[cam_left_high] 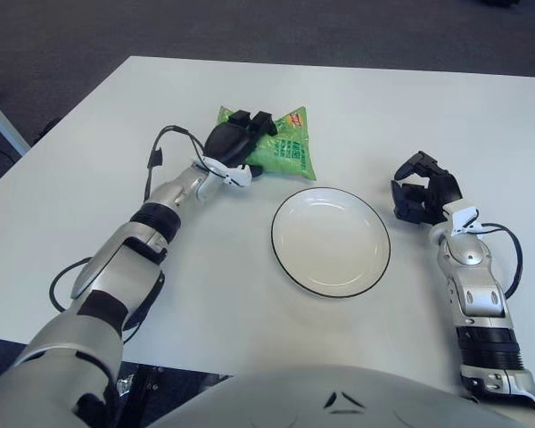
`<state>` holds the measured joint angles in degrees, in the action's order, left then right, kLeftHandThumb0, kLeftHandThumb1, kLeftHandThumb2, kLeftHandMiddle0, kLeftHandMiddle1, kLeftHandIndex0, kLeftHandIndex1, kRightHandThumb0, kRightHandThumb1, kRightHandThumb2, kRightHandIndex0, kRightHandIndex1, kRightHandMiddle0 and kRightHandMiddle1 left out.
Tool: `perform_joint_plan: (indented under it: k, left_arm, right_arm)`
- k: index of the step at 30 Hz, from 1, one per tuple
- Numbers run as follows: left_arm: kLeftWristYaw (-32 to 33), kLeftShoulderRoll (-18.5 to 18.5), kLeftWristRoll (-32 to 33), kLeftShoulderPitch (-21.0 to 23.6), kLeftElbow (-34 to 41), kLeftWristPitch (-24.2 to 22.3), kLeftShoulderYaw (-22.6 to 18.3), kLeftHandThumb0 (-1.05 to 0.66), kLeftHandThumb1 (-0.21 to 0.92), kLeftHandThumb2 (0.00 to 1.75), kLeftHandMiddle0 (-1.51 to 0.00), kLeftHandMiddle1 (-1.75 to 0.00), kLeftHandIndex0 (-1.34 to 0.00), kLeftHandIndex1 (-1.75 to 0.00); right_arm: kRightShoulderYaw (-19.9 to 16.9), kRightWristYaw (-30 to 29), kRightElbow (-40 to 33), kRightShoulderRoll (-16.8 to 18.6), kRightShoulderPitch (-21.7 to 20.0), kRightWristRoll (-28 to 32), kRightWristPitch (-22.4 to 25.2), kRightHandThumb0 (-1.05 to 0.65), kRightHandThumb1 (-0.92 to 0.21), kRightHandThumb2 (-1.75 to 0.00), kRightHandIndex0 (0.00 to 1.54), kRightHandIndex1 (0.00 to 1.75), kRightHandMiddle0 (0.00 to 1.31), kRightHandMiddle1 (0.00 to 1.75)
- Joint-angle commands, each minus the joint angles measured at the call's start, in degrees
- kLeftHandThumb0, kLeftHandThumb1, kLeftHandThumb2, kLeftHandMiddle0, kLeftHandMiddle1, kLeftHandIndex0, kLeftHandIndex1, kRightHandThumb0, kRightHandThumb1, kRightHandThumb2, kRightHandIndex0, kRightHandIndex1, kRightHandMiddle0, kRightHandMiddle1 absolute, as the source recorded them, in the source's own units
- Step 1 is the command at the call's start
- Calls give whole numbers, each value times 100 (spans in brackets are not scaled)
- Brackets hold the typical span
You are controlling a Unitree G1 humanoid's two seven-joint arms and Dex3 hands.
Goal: Put the snack into the plate.
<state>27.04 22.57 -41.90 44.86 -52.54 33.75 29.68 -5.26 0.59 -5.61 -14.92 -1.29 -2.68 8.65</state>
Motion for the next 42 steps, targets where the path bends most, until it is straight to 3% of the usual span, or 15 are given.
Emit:
perform_joint_plan:
  k: [1, 13, 20, 29, 34, 42]
  left_arm:
    - [-222, 143, 24, -43, -168, 35, -54, 0, 7, 156, -83, -162, -58, -175]
    - [503, 210, 168, 164, 312, 677, -550, 0, 8, 156, -81, -166, -56, -175]
    - [157, 184, 684, 207, 837, 887, -1041, 0, 6, 161, -80, -173, -58, -175]
    - [-64, 65, 897, -157, 1902, 740, -1416, 0, 5, 163, -81, -174, -59, -175]
    - [-402, -84, 1115, -673, 3161, 671, -1579, 0, 4, 163, -81, -174, -59, -175]
    - [-726, -279, 1098, -871, 3675, 777, -1587, 0, 2, 165, -83, -173, -61, -175]
  right_arm:
    - [52, 84, 403, 116, 381, 2, 372, -43, -49, -110, 119, 175, 48, 175]
    - [63, 73, 437, 101, 354, -18, 402, -43, -49, -110, 119, 175, 48, 175]
    - [49, 84, 489, 112, 346, 11, 336, -42, -50, -108, 119, 175, 47, 175]
    - [70, 23, 495, 104, 306, -21, 353, -43, -49, -110, 122, 175, 48, 175]
    - [114, 33, 526, 44, 315, -84, 273, -43, -48, -111, 123, 175, 49, 175]
    - [108, 45, 625, 26, 297, -113, 167, -44, -46, -113, 122, 175, 50, 175]
